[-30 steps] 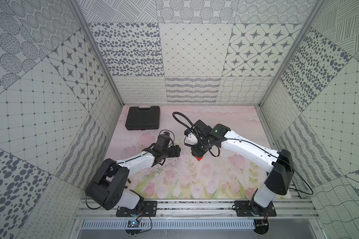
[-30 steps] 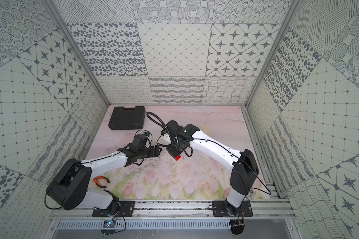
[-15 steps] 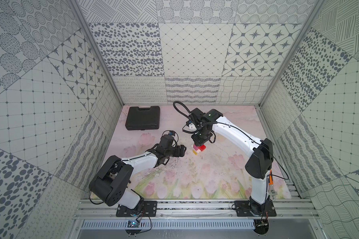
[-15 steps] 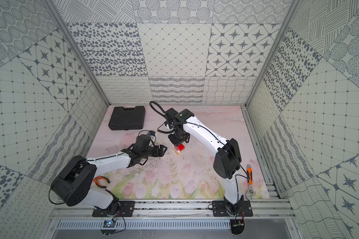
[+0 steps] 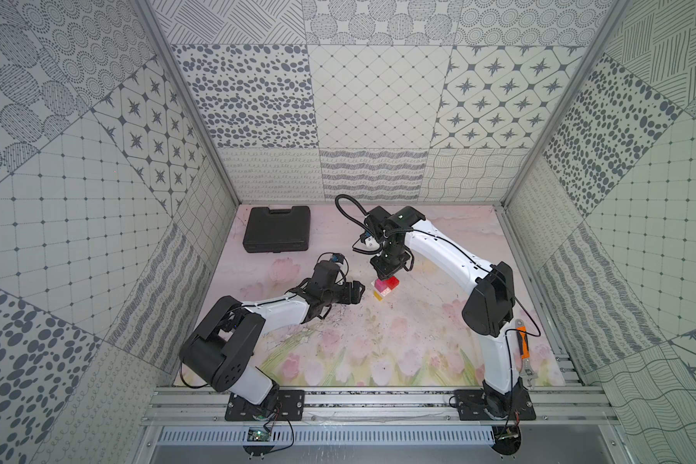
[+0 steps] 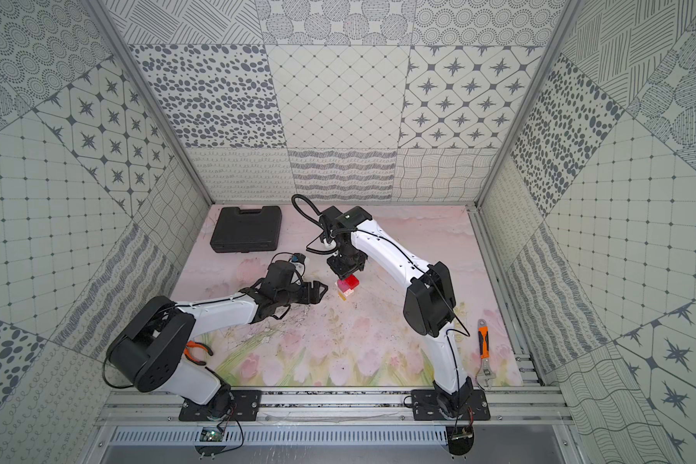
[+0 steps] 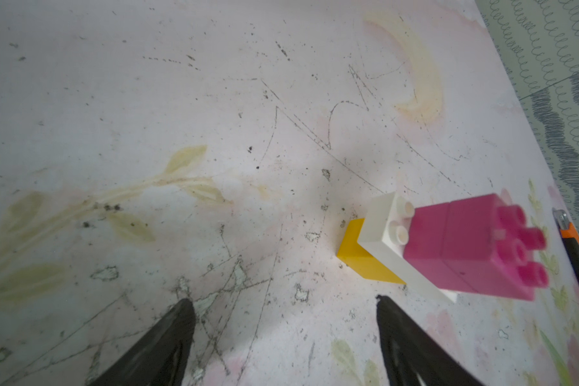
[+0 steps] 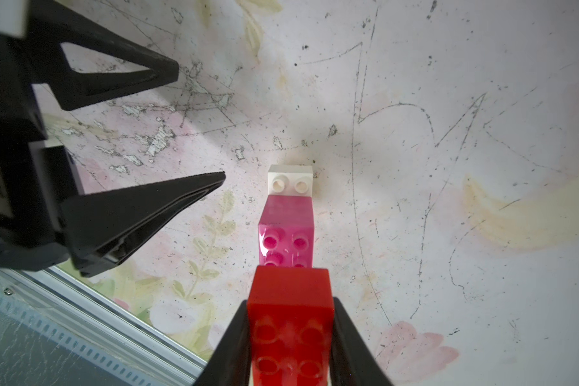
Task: Assemble the letter f with lego
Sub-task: Assemble the lego brick with the lego brick.
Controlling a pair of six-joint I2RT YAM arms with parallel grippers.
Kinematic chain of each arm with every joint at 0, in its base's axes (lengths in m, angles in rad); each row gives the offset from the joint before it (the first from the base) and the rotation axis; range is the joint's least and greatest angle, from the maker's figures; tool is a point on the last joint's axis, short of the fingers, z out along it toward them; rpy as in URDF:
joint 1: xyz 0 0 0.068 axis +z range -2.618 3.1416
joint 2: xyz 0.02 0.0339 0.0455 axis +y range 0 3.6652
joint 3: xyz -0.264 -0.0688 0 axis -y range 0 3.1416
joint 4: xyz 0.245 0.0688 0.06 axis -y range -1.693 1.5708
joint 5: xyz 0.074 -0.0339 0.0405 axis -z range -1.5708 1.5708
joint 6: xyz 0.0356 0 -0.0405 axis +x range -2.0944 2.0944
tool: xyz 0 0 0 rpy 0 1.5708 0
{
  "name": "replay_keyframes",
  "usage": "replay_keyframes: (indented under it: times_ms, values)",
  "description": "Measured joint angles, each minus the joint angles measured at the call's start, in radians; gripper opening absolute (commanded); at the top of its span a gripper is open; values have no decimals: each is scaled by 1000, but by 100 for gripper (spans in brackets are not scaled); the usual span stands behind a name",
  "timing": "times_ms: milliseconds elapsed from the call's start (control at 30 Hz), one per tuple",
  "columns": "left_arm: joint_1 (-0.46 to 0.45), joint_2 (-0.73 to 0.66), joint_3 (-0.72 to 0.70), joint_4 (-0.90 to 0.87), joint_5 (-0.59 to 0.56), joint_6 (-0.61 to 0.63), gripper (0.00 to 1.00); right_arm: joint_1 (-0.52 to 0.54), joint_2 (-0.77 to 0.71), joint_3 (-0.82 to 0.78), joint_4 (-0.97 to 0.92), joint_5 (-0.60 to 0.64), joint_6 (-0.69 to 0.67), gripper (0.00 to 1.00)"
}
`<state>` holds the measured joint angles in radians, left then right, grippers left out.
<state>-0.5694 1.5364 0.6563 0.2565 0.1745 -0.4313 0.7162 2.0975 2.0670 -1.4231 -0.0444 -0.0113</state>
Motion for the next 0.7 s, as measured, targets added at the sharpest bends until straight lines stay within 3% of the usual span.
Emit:
replay_keyframes:
  times_ms: [700]
  values:
    - [-8, 24, 18, 8, 10, 0, 85, -4, 40, 12, -2, -13, -13, 35]
